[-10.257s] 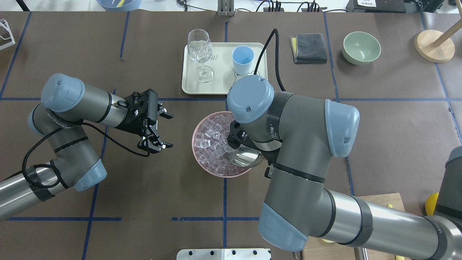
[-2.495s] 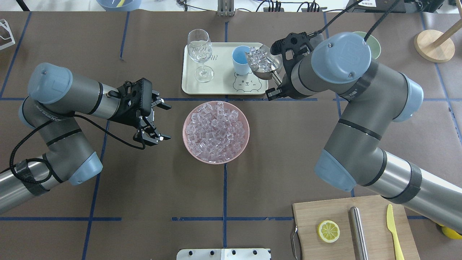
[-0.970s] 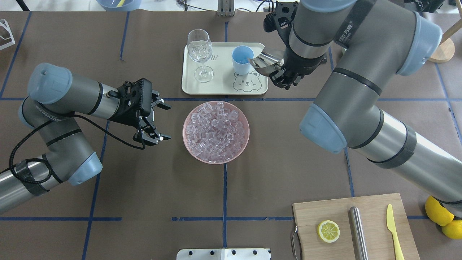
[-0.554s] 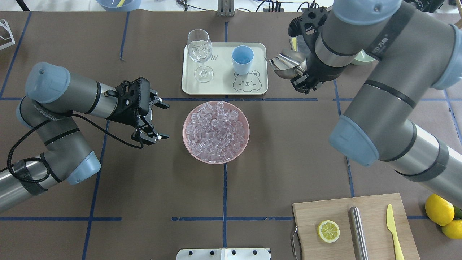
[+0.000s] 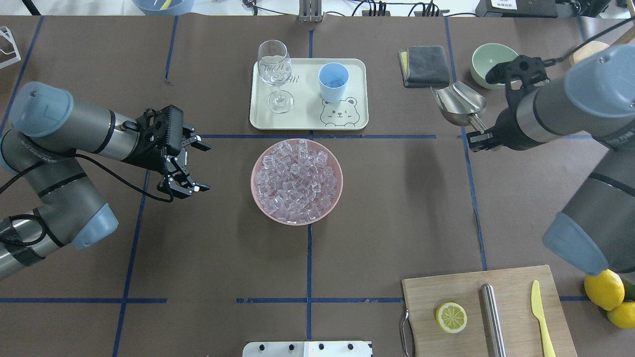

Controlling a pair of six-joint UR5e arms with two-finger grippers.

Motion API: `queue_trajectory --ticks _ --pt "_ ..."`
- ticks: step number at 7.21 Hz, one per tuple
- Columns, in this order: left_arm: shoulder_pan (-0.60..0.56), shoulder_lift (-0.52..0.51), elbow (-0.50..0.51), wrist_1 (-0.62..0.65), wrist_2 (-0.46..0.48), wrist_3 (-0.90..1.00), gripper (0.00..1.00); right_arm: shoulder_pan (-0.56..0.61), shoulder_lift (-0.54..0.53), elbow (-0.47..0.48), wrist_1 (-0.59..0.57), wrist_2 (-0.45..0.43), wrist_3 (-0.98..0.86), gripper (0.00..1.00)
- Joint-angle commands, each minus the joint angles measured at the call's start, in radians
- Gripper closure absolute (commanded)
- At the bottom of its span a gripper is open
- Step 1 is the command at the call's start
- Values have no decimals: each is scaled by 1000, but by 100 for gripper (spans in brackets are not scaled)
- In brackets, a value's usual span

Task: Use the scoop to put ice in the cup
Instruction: 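Carry the empty scoop back and lay it down with the right gripper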

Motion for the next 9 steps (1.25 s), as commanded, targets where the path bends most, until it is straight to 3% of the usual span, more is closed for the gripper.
queue_trajectory --ticks 1,3,5,8,9 --pt "-41 16 0 1 -100 0 0 -12 -235 43 218 -15 93 100" --pt "-41 18 1 2 -101 0 0 -53 -368 -1 415 -63 193 100" --pt "-33 19 7 4 -137 2 0 -258 -427 -52 503 -315 395 100" --pt "-31 15 3 5 -145 2 0 -328 -435 -204 737 -391 436 100" --pt "-31 16 7 7 -147 2 0 -332 -450 -209 777 -391 435 100"
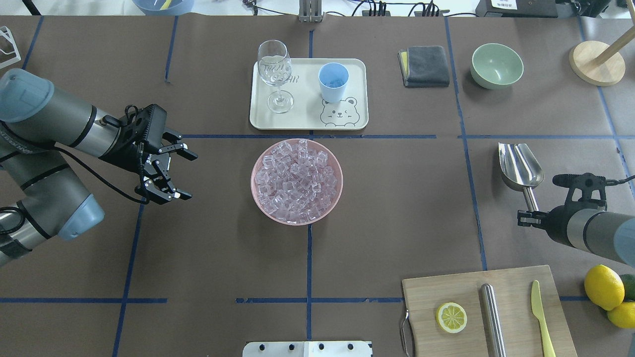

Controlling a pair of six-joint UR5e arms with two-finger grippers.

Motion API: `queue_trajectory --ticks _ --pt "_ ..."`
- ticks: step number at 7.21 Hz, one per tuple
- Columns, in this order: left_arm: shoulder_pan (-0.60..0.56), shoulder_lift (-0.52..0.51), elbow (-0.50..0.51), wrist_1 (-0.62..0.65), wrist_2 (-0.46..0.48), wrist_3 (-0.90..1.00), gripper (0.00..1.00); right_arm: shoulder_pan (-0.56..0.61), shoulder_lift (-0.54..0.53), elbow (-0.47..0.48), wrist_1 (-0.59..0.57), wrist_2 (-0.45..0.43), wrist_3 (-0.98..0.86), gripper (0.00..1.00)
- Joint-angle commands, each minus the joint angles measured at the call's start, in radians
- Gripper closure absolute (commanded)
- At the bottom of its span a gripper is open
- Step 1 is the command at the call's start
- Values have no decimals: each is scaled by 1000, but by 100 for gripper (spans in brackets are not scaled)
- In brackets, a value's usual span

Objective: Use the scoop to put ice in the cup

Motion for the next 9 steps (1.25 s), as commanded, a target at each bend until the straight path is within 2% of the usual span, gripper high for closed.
queue_trajectory --ticks 1,2,5,6,7,8,9 --pt "2 1 7 1 -2 2 0 -16 -15 -32 76 -12 3 82" --pt "0 2 8 1 -2 2 0 -16 -15 -32 76 -24 3 2" --pt "-50 4 8 6 7 2 0 -9 -35 0 76 -9 -10 0" --pt "-101 13 11 7 8 2 0 33 -40 29 74 67 -27 0" --pt "-141 60 11 9 28 0 0 149 -38 34 71 205 -115 0" --pt "-202 133 18 10 71 0 0 261 -53 28 64 306 -227 0" --pt "-239 189 19 57 129 0 0 438 -46 -6 24 480 -366 0"
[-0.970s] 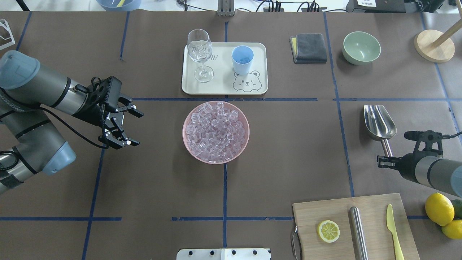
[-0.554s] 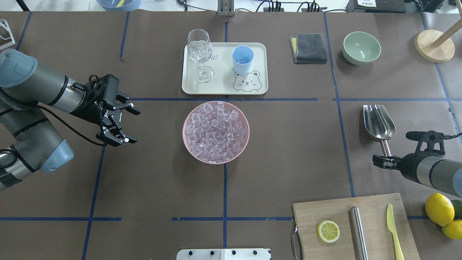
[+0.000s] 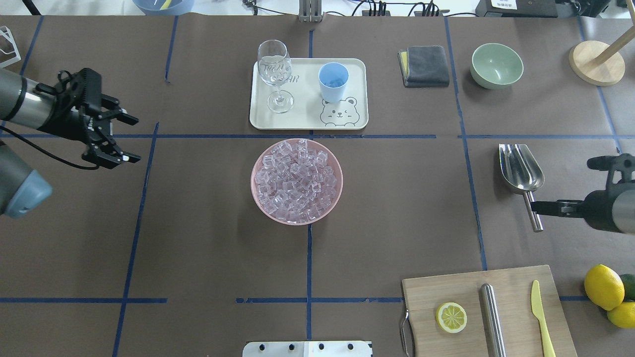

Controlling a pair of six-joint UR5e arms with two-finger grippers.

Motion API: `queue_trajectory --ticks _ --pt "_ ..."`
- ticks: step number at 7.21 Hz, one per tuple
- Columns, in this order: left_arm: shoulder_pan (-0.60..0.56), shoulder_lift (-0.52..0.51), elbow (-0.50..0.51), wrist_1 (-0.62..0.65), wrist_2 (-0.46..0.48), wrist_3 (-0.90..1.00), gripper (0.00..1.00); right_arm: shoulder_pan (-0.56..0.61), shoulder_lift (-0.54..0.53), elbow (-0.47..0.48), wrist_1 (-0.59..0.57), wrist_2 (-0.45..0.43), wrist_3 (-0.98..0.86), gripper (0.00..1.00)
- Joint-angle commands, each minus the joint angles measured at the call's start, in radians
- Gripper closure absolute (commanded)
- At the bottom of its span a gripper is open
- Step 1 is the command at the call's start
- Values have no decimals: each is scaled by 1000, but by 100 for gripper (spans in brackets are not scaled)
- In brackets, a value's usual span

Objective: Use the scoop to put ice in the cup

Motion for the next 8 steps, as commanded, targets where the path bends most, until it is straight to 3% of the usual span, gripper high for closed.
queue_trajectory --ticks 1,3,5,6,8 --pt "-113 117 -3 153 70 0 0 357 34 -37 -160 322 -355 0" --pt "-272 116 -3 448 77 0 0 537 164 -45 -537 370 -757 0" --pt "-420 112 0 624 127 0 0 671 334 -137 -888 433 -1158 0" --pt "-524 106 -11 754 114 3 0 717 420 -234 -995 459 -1302 0" --pt "-560 101 -31 999 113 11 0 751 449 -326 -1003 485 -1357 0"
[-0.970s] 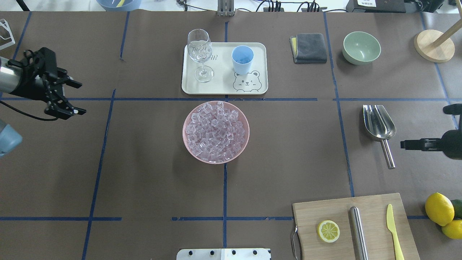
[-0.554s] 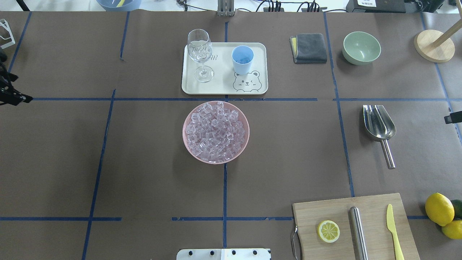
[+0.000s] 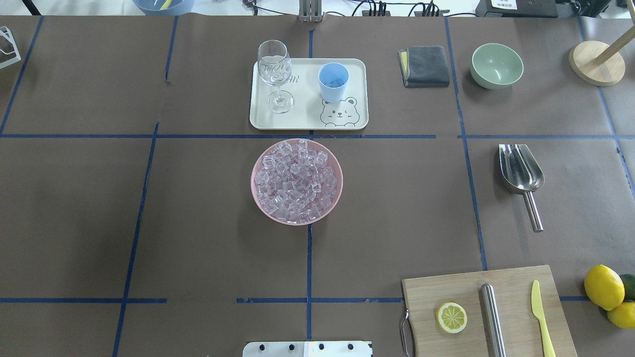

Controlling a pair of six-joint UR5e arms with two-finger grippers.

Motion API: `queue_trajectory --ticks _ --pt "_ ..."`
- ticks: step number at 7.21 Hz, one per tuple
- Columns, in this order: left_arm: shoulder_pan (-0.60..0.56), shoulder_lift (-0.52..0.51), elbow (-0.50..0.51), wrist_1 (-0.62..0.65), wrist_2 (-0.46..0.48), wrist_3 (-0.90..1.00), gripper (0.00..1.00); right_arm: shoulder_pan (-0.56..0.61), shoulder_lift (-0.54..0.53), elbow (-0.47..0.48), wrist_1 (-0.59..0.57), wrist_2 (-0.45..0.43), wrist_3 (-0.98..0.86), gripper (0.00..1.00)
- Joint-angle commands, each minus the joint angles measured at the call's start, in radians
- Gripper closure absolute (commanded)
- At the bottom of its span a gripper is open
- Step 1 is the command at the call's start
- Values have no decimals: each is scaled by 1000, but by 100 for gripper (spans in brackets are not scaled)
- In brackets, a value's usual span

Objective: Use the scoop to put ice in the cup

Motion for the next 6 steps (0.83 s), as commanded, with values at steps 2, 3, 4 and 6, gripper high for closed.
queue_trajectory --ticks 2,3,4,6 --pt "-34 -2 -80 238 -1 2 0 23 9 -57 -19 33 -28 0" --pt "-34 9 -75 236 -1 2 0 23 6 -58 -22 41 -21 0" --pt "-34 30 -69 224 -4 4 0 23 5 -58 -25 43 -12 0" --pt "-34 53 -54 221 -161 10 0 23 3 -57 -21 61 20 0"
